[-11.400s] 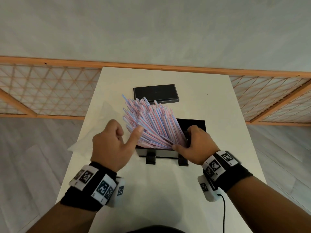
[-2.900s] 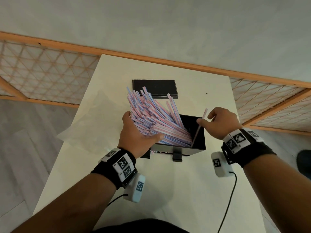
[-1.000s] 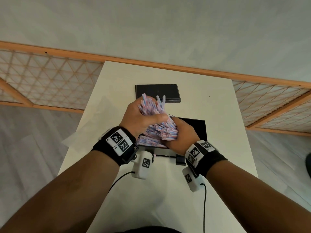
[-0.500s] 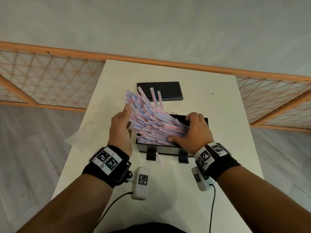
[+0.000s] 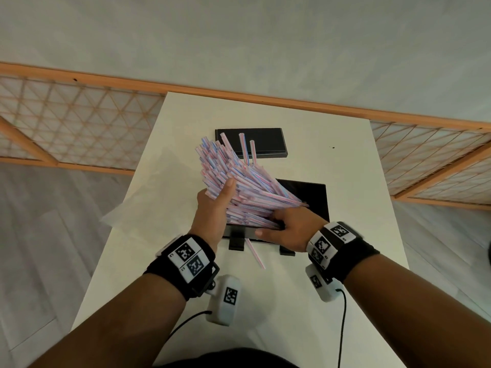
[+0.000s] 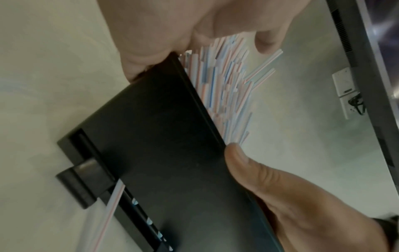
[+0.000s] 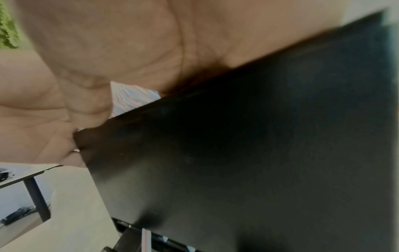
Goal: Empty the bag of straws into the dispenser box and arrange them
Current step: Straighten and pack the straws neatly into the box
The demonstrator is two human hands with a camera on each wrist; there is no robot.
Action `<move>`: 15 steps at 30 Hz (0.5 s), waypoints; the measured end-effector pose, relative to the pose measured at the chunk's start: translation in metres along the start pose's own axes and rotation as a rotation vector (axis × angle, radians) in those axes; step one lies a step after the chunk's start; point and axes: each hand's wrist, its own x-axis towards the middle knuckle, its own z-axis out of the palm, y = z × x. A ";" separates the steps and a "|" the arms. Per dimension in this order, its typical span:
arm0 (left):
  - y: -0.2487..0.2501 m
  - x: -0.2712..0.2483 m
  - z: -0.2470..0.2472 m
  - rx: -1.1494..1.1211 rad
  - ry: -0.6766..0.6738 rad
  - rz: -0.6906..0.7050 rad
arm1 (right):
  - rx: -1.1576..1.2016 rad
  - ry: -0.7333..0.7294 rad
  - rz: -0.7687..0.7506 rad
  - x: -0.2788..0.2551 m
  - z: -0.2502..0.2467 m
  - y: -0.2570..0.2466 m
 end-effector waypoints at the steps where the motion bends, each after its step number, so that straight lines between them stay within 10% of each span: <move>1: -0.001 0.001 0.000 0.000 0.005 0.007 | 0.006 -0.017 -0.009 0.001 0.000 -0.001; 15: -0.007 0.005 -0.006 0.278 -0.093 0.116 | -0.097 -0.093 -0.046 0.003 -0.005 -0.031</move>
